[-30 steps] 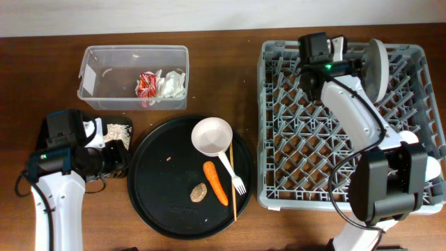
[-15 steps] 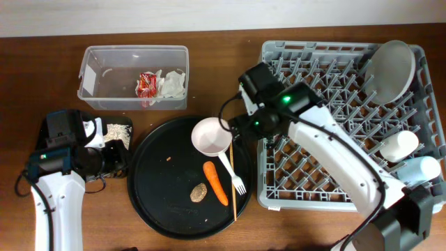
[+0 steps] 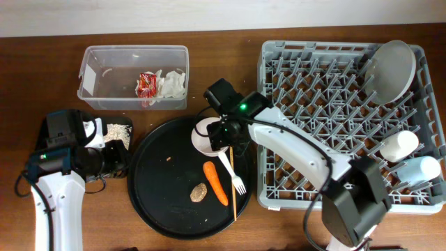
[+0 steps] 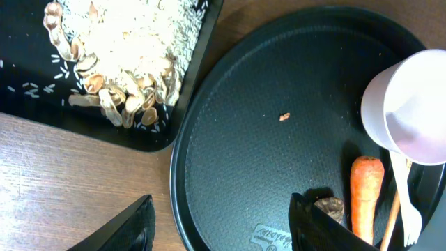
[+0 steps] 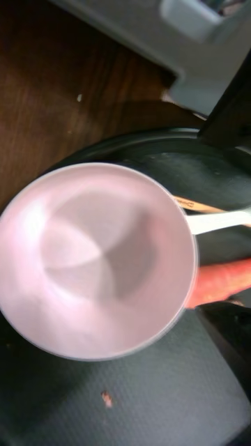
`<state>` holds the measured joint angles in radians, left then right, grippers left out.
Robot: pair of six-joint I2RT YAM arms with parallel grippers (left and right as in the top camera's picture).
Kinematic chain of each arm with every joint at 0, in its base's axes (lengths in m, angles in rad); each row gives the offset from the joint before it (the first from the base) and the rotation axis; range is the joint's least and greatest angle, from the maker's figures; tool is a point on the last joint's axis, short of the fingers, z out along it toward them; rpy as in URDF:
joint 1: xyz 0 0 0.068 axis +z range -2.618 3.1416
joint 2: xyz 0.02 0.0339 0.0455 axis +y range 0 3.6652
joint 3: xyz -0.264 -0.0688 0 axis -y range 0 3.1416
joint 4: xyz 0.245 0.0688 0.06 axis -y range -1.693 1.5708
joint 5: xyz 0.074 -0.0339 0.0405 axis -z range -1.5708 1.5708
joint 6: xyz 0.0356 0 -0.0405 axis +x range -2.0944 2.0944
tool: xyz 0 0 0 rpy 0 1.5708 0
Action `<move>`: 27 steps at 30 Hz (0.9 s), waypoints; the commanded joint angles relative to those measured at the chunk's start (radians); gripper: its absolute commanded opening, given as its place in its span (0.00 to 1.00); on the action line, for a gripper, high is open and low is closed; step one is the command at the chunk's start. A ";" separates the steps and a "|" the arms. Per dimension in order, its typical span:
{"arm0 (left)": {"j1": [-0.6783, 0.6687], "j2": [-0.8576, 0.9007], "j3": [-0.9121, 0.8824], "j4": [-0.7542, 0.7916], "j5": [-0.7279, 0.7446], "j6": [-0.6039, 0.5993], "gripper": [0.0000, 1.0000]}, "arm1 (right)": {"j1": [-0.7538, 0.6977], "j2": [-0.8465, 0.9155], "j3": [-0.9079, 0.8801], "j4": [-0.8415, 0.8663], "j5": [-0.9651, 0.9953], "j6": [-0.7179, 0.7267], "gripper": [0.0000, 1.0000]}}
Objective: Sort waste into correct bins and load items into the dishwasher rack
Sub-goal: 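Move the right gripper to the white bowl and grasp it, then carry the white bowl to the rack's back and set it down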
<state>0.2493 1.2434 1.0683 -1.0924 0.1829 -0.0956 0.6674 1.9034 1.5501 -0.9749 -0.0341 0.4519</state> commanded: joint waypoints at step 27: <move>0.004 -0.010 0.011 -0.001 0.008 -0.006 0.61 | -0.502 -0.104 0.215 -0.084 1.374 -0.106 0.04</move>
<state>0.2493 1.2434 1.0683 -1.0954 0.1829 -0.0952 0.2062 1.7535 1.7771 -1.0557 1.2507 0.3161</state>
